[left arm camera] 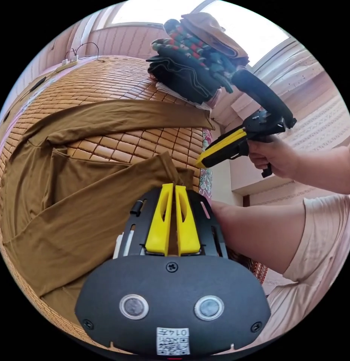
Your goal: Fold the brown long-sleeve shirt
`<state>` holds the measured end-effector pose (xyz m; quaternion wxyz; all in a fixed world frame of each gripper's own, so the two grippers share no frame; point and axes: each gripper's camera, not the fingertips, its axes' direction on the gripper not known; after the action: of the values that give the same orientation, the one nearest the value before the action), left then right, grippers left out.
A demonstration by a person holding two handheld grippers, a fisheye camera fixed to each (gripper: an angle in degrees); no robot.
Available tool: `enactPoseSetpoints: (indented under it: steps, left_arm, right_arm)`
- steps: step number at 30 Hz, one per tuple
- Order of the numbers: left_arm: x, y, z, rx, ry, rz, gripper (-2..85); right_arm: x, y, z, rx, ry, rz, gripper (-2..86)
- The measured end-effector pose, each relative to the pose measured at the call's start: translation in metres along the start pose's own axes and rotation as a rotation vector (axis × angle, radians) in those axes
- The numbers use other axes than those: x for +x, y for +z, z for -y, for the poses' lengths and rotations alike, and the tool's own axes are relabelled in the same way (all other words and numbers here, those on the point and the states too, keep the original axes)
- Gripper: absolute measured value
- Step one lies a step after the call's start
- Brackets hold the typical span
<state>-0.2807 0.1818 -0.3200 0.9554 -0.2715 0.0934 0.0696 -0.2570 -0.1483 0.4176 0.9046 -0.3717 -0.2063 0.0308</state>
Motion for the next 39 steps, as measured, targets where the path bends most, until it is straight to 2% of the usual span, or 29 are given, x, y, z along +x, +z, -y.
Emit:
enactPoseSetpoints:
  steps: [5,7,9,13,22,28,31,35,39]
  left_arm:
    - [0.017,-0.039,-0.011,0.095,0.026,-0.015,-1.0]
    - [0.019,-0.045,-0.017,0.104,0.015,0.000,-1.0]
    - [0.020,-0.047,-0.020,0.114,0.008,0.007,-1.0]
    - [0.024,-0.052,-0.022,0.142,0.010,0.010,-1.0]
    - [0.036,-0.071,-0.017,0.242,0.052,-0.031,-0.6]
    - [0.035,0.009,-0.016,0.095,0.028,-0.151,4.3]
    - [0.040,0.021,-0.021,0.079,0.020,-0.177,5.0]
    - [0.040,0.023,-0.036,0.089,0.016,-0.162,4.7]
    - [0.040,0.057,-0.036,0.012,0.033,-0.090,5.9]
  right_arm:
    - [0.010,-0.005,-0.008,0.068,0.004,0.008,1.8]
    - [0.011,0.003,-0.001,0.071,0.018,0.040,7.2]
    - [0.006,0.010,0.004,0.071,0.005,0.044,8.1]
    - [-0.001,0.025,0.007,0.033,-0.014,-0.092,3.4]
    - [0.041,0.013,-0.019,-0.053,0.080,-0.003,1.5]
    - [0.056,0.019,-0.020,-0.094,0.163,-0.071,4.2]
    - [0.047,0.007,-0.021,-0.036,0.140,-0.156,4.7]
    - [0.024,0.005,-0.003,0.033,0.022,-0.142,5.0]
    - [0.015,0.022,0.018,0.069,-0.009,-0.126,6.0]
